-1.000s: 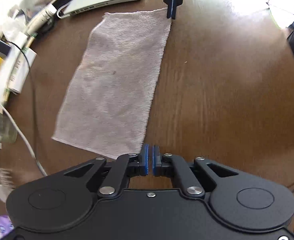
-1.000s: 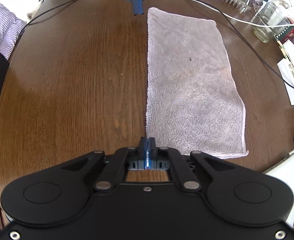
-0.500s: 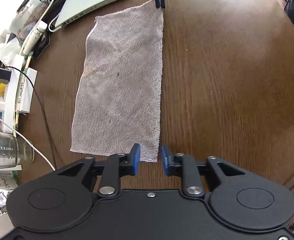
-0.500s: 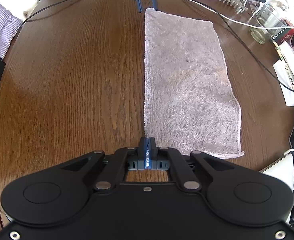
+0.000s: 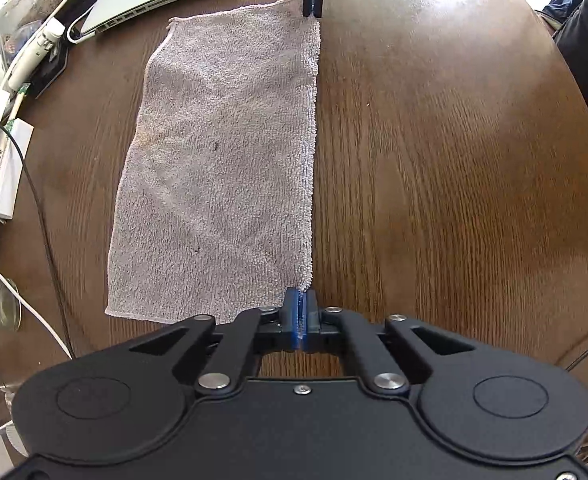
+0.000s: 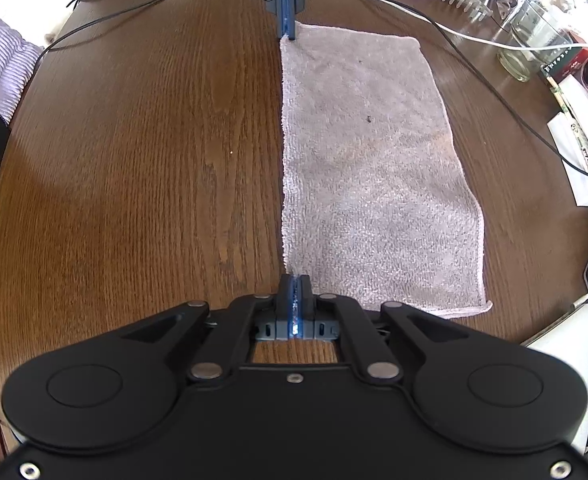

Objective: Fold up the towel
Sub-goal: 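Grasp the folded towel's long edge with both grippers, then fold the towel lengthwise over itself with both grippers, then release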

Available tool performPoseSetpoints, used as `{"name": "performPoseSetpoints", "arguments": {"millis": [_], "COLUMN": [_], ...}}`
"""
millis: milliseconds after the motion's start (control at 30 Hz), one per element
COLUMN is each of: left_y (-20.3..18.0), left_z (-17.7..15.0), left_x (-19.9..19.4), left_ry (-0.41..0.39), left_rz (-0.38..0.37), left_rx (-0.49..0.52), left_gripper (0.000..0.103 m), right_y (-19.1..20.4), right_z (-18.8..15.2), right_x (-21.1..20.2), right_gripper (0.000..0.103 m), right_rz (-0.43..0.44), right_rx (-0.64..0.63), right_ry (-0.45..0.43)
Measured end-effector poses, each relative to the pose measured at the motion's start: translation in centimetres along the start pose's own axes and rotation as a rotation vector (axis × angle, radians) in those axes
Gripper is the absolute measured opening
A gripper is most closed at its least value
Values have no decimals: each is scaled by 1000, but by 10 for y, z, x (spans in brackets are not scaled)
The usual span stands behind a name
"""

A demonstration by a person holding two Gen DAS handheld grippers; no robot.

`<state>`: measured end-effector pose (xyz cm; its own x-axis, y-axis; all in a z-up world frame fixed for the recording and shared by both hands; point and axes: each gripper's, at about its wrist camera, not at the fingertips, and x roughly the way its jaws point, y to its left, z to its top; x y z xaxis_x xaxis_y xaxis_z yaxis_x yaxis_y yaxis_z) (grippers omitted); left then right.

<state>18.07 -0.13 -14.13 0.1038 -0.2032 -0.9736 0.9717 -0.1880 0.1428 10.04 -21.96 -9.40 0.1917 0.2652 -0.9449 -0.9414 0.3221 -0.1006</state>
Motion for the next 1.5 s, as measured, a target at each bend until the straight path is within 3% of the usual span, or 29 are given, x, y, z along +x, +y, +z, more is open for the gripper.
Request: {"name": "performPoseSetpoints", "arguments": {"millis": [467,567,1133,1500], "left_y": [-14,-33,-107,-94], "left_z": [4,6,13,4], "left_x": [-22,-28,-25,-30], "left_ry": [-77,-89,-112,-109], "left_rz": [-5,-15,-65,-39], "left_rx": [-60,-52,-120,-124], "left_gripper": [1,1,1,1], "right_y": [10,16,94,101], "right_z": [-3,-3,-18,-21], "right_x": [-2,-5,-20,-30], "right_gripper": [2,2,2,2], "right_rz": [45,59,121,96], "right_rx": [-11,-14,-27,-26], "right_ry": [-11,-15,-12,-24]}}
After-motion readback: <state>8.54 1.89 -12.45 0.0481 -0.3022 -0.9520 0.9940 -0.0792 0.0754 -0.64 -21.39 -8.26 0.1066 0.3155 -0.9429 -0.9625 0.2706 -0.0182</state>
